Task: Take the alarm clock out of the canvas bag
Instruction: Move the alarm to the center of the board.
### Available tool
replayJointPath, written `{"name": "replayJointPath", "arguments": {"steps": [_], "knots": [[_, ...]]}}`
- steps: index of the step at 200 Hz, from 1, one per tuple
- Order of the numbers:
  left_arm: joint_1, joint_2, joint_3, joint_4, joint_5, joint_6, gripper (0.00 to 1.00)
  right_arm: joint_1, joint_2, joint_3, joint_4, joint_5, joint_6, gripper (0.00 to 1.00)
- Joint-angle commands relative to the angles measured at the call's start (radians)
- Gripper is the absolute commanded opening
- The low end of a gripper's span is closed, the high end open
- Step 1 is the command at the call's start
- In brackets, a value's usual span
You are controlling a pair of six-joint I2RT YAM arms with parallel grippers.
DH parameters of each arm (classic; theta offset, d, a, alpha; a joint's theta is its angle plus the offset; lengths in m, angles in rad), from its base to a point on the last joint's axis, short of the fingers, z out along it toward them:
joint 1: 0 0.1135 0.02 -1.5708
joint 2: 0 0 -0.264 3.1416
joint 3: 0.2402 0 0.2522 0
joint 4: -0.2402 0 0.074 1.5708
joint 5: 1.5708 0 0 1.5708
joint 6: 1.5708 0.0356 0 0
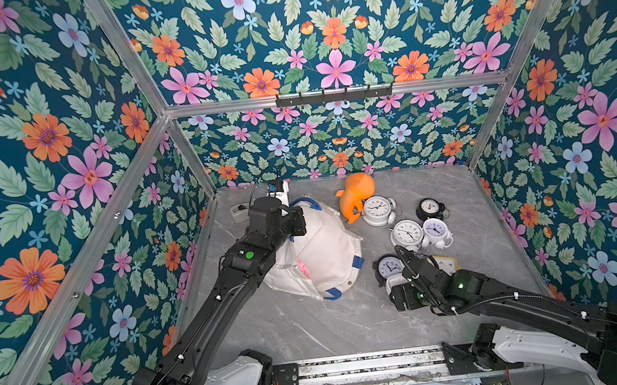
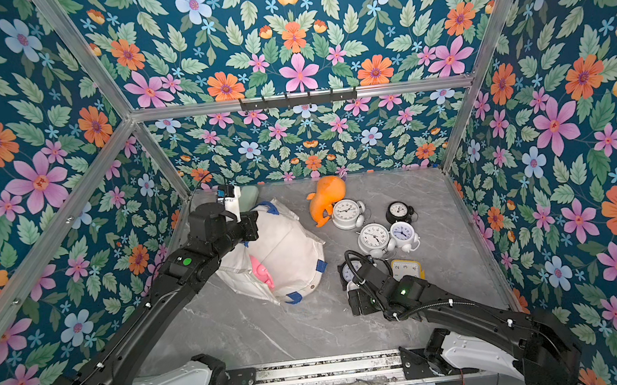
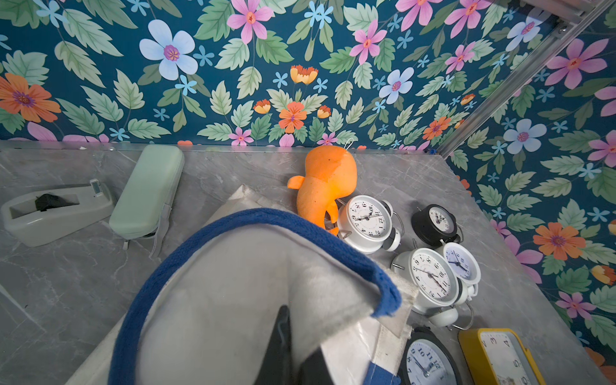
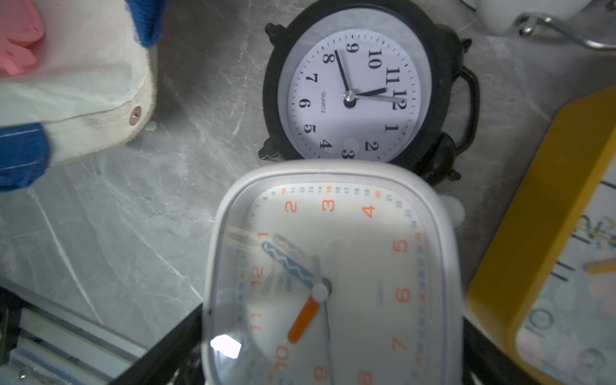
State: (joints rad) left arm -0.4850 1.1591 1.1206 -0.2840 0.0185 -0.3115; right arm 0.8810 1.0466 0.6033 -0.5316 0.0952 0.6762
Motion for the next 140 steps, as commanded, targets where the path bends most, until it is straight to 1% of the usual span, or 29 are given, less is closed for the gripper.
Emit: {"name": "replayJointPath", "arguments": {"steps": [1, 28, 57, 93, 123, 140], "knots": [[0.002, -0.007, 0.002, 0.048, 0.005, -0.005, 0.00, 0.001, 0.036, -0.014, 0.133, 0.013, 0.043, 0.67], [0.002, -0.007, 0.000, 0.045, 0.007, -0.005, 0.00, 0.001, 0.088, -0.005, 0.138, 0.006, 0.040, 0.67], [0.002, -0.008, -0.004, 0.047, 0.005, -0.004, 0.00, 0.001, 0.101, -0.001, 0.131, 0.007, 0.029, 0.67], [0.002, -0.005, 0.000, 0.046, 0.014, -0.005, 0.00, 0.001, 0.056, 0.035, 0.045, 0.010, 0.018, 0.67], [0.002, -0.007, -0.004, 0.046, 0.011, -0.005, 0.00, 0.001, 0.001, 0.050, -0.045, -0.023, 0.012, 0.67], [0.002, -0.006, -0.008, 0.046, 0.016, -0.007, 0.00, 0.001, -0.019, 0.046, -0.086, -0.074, 0.031, 0.66]]}}
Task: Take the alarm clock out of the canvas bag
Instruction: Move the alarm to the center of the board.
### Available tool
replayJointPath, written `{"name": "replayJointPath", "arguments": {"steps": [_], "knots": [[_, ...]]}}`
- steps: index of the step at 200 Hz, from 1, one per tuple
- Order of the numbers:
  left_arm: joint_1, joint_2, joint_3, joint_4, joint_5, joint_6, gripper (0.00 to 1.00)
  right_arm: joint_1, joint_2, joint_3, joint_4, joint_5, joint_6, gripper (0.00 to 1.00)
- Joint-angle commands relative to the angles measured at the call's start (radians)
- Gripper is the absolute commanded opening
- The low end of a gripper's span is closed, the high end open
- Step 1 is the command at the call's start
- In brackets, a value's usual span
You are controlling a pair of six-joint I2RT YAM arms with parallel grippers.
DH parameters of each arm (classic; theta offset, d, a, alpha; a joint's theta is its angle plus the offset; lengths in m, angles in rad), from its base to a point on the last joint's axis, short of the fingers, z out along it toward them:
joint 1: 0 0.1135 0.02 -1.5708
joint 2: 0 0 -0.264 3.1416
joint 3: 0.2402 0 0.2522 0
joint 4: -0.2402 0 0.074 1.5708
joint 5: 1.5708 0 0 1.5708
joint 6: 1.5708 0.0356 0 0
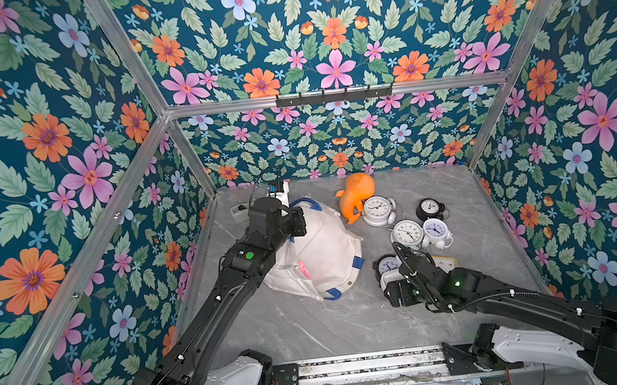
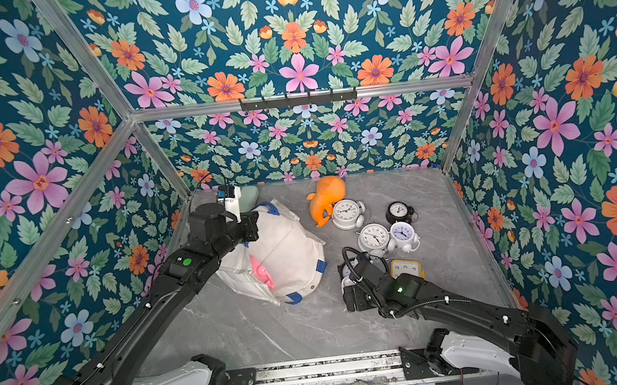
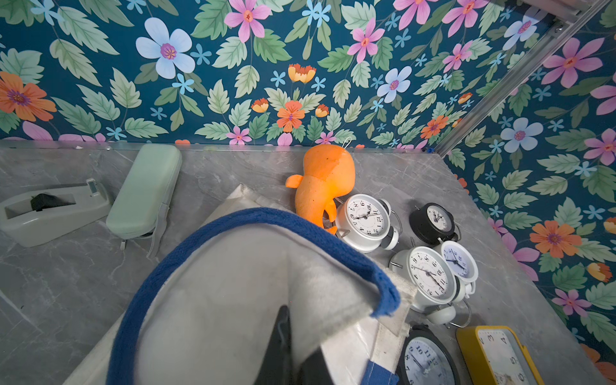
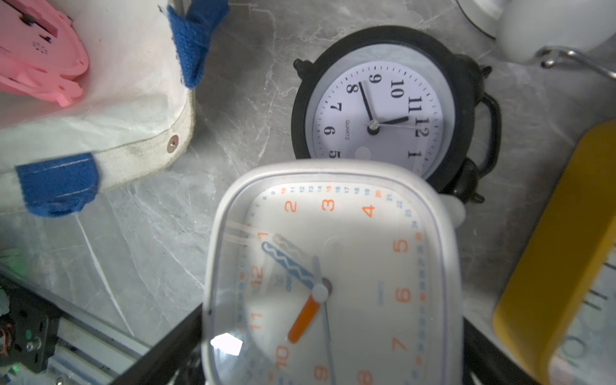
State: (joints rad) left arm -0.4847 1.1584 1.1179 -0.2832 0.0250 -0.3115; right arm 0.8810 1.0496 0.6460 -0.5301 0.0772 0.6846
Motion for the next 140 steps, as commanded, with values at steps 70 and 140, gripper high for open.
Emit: {"name": "replayJointPath", "arguments": {"steps": [70, 140], "knots": [[0.001, 0.015, -0.005, 0.065, 0.029, -0.020, 0.00, 0.056, -0.049, -0.083, -0.095, -0.146, 0.140, 0.66], [0.001, -0.001, -0.004, 0.056, 0.023, -0.018, 0.00, -0.002, -0.006, -0.082, 0.009, -0.059, 0.096, 0.66]]}}
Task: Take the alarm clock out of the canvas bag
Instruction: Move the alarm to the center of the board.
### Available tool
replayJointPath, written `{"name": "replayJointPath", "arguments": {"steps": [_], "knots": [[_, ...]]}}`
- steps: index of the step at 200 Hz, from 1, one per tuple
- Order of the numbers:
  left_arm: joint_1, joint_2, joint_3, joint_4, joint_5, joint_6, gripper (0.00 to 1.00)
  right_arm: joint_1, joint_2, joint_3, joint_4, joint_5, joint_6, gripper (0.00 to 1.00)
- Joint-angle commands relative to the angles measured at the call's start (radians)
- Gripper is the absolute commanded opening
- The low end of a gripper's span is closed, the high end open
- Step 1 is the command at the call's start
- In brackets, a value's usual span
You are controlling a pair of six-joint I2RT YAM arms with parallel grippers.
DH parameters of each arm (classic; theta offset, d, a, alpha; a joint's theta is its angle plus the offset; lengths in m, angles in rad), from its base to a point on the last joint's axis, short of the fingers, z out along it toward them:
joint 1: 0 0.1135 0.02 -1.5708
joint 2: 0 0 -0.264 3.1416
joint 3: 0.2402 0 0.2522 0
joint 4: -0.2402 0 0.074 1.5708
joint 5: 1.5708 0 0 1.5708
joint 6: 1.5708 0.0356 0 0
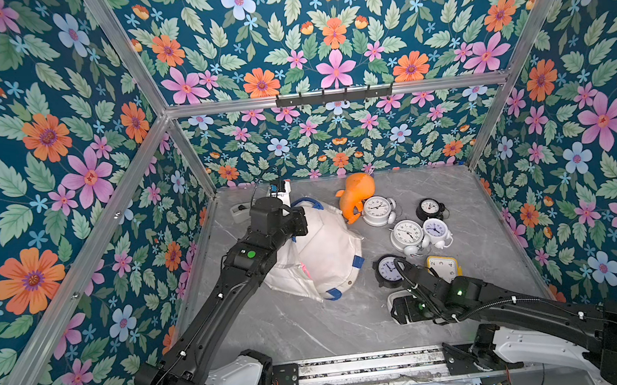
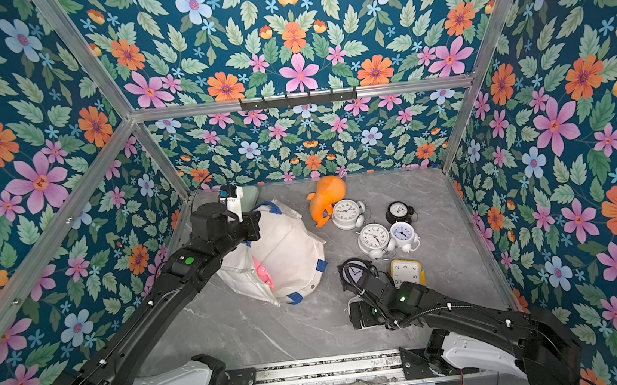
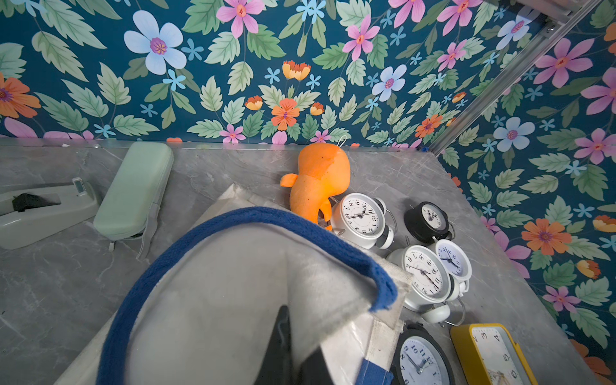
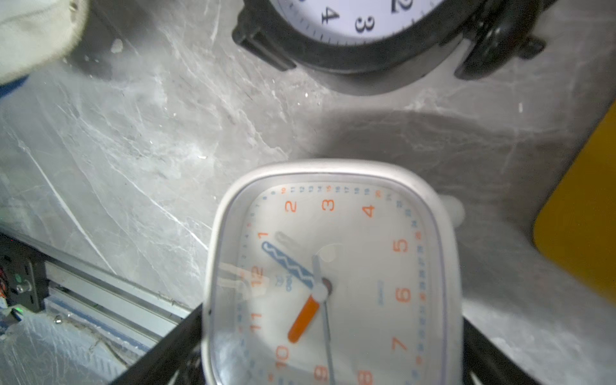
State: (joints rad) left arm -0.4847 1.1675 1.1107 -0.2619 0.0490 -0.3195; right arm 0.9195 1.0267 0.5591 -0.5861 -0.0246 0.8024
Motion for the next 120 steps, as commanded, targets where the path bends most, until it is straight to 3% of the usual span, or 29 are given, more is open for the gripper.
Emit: {"name": "replayJointPath", "arguments": {"steps": [1, 120], "knots": [[0.001, -0.011, 0.003, 0.035, -0.001, -0.010, 0.00, -0.044, 0.018, 0.005, 0.065, 0.042, -0.024, 0.66], [0.001, -0.014, 0.004, 0.020, 0.003, -0.007, 0.00, -0.179, 0.223, 0.056, 0.266, 0.038, -0.149, 0.67]]}}
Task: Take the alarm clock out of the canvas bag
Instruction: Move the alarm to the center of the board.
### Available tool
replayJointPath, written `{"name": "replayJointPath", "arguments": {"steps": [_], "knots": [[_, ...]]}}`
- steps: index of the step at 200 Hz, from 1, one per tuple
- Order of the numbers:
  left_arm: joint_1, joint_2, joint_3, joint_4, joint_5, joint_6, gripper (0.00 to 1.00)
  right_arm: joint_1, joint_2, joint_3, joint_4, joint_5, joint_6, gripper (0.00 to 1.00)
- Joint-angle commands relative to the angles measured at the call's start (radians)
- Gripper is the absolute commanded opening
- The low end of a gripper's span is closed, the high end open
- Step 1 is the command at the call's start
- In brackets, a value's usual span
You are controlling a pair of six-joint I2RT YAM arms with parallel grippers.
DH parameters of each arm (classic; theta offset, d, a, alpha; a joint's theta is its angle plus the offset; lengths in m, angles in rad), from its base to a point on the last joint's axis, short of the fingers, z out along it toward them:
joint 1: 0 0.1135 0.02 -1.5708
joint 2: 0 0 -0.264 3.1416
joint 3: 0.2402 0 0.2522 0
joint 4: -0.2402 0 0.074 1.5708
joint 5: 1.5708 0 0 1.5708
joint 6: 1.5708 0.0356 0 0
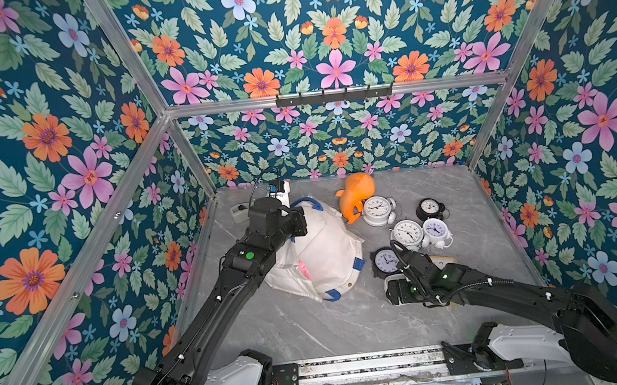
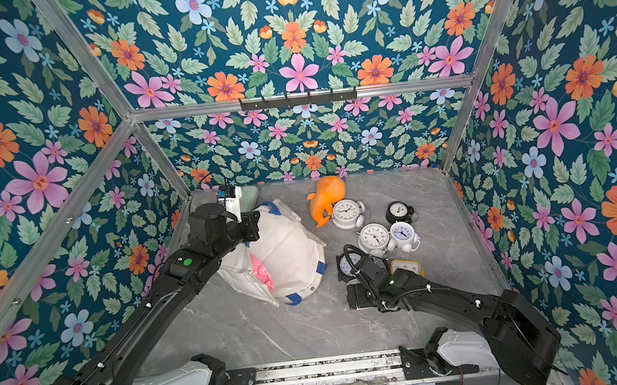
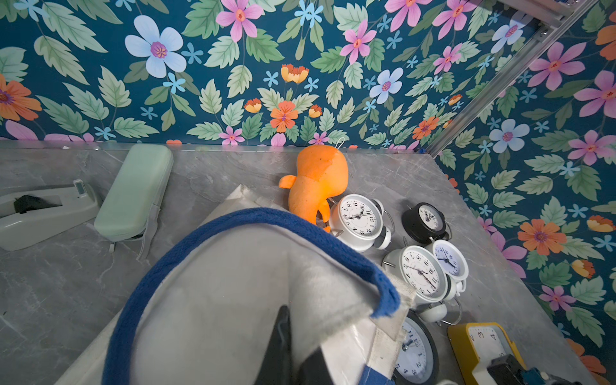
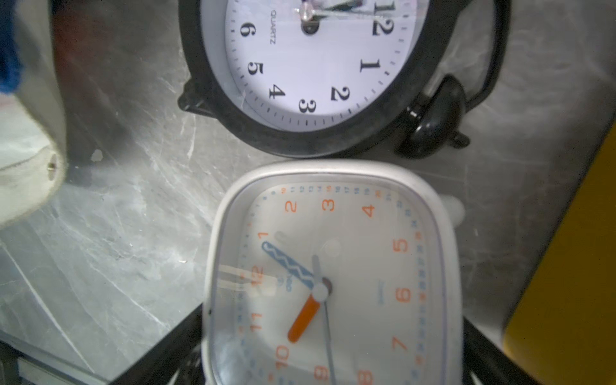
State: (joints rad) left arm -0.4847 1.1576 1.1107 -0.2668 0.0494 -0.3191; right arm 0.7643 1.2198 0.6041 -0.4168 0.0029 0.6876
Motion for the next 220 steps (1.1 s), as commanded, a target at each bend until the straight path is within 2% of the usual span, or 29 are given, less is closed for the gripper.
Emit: {"name": "replayJointPath", "arguments": {"steps": [1, 38, 55, 99, 117, 135, 182, 220], "knots": [[0.001, -0.004, 0.004, 0.026, 0.003, -0.008, 0.00, -0.025, 0.033, 0.012, 0.100, 0.010, -0.035, 0.67], [0.001, 0.002, 0.011, 0.020, 0.007, -0.006, 0.00, -0.090, 0.130, 0.052, 0.153, 0.017, -0.089, 0.67], [0.001, -0.002, 0.011, 0.014, -0.003, -0.003, 0.00, -0.093, 0.150, 0.050, 0.182, 0.063, -0.105, 0.67], [0.001, 0.001, 0.011, 0.015, -0.008, -0.001, 0.00, -0.110, 0.175, 0.052, 0.219, 0.071, -0.117, 0.69], [0.001, 0.006, 0.011, 0.016, -0.001, -0.001, 0.00, -0.114, 0.186, 0.059, 0.206, 0.076, -0.120, 0.72], [0.001, 0.007, 0.010, 0.017, 0.001, 0.001, 0.00, -0.118, 0.194, 0.059, 0.197, 0.077, -0.114, 0.81], [0.001, -0.002, 0.014, 0.014, 0.003, 0.003, 0.00, -0.122, 0.183, 0.065, 0.166, 0.075, -0.120, 0.90], [0.002, -0.002, 0.018, 0.015, 0.018, 0.003, 0.00, -0.122, 0.119, 0.081, 0.116, 0.081, -0.144, 0.96]]}}
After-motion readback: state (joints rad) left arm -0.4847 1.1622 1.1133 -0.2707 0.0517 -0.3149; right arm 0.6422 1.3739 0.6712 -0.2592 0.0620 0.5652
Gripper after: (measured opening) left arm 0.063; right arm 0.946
